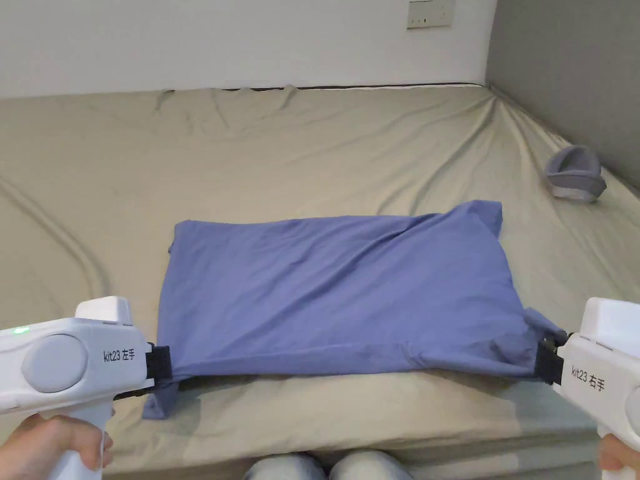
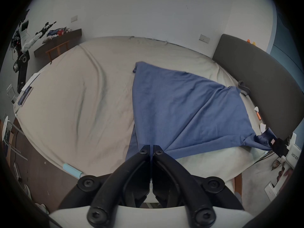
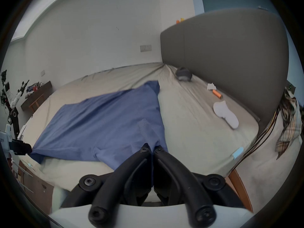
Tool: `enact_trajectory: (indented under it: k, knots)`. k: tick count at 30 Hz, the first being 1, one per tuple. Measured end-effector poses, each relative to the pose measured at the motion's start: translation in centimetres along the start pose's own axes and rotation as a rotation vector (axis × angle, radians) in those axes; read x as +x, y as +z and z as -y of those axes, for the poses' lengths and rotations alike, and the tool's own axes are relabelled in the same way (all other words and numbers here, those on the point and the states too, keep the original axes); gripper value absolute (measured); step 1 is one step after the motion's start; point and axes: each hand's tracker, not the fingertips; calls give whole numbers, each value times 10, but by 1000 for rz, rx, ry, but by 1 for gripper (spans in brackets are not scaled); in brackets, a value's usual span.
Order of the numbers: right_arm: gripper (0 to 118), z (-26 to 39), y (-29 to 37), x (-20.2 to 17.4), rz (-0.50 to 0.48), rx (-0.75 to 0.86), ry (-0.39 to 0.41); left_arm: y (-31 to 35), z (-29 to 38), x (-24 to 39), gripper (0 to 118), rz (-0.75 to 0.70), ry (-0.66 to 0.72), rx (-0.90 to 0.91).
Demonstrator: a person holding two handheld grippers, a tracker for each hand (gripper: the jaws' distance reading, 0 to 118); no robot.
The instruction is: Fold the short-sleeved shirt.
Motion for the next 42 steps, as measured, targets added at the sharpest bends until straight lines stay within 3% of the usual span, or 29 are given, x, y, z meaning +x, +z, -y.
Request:
enact_trajectory:
  k: [1,2,3,4,5,6,7,12,14,15,16,17,18,19,23,24,25,27,28,30,33,42]
  knots:
    - [2,4,-1,1,6,-6,-1,-2,2,-1,0,-2,4,-10]
    - [13,5,-3,2,29,-26,-12,-4,2,-4,0,5,17,-12]
    - [40,6,-5,2,25,-26,-16,-6,2,-5,10,9,30,-15]
    - [87,4,-6,3,14,-30,-24,-7,3,-7,41,10,52,-23]
    - [113,6,-6,5,-5,-41,-29,-7,5,-8,75,8,54,-23]
    - [118,5,-6,4,-17,-46,-20,-8,6,-9,103,9,52,-23]
    - [117,3,-2,1,-14,-30,-6,-7,7,-8,116,5,56,-29]
    - [116,-25,20,-15,-39,150,34,15,2,-10,108,-33,24,30]
    - [111,-33,32,-19,-82,235,45,29,3,-11,105,-55,43,98]
    - [100,-35,36,-21,-96,271,48,35,6,-12,95,-48,51,138]
    - [63,-38,40,-24,-120,286,57,40,6,-14,61,-41,53,152]
    - [19,-39,39,-25,-144,283,61,41,7,-14,20,-43,49,134]
    - [0,-39,38,-27,-138,265,44,40,5,-13,0,-56,48,119]
    - [0,-43,43,-29,-115,352,55,43,7,-13,0,-66,48,126]
    - [0,-38,31,-29,-199,253,11,27,8,-14,0,-69,27,92]
    - [0,-37,28,-30,-192,235,13,19,11,-13,6,-63,28,86]
    - [0,-31,20,-29,-187,238,16,12,13,-11,28,-64,29,72]
    - [0,-28,14,-28,-180,190,16,-5,15,-7,92,-66,8,35]
    - [0,-26,12,-27,-186,184,11,-18,19,-4,118,-67,-1,6]
    - [0,-21,1,-23,-187,151,2,-30,21,0,112,-53,-9,-18]
    - [0,-19,-8,-18,-171,123,-15,-56,21,5,112,-48,-11,-104]
    - [0,-16,-18,-1,-116,86,-39,-86,7,17,109,-84,-87,-132]
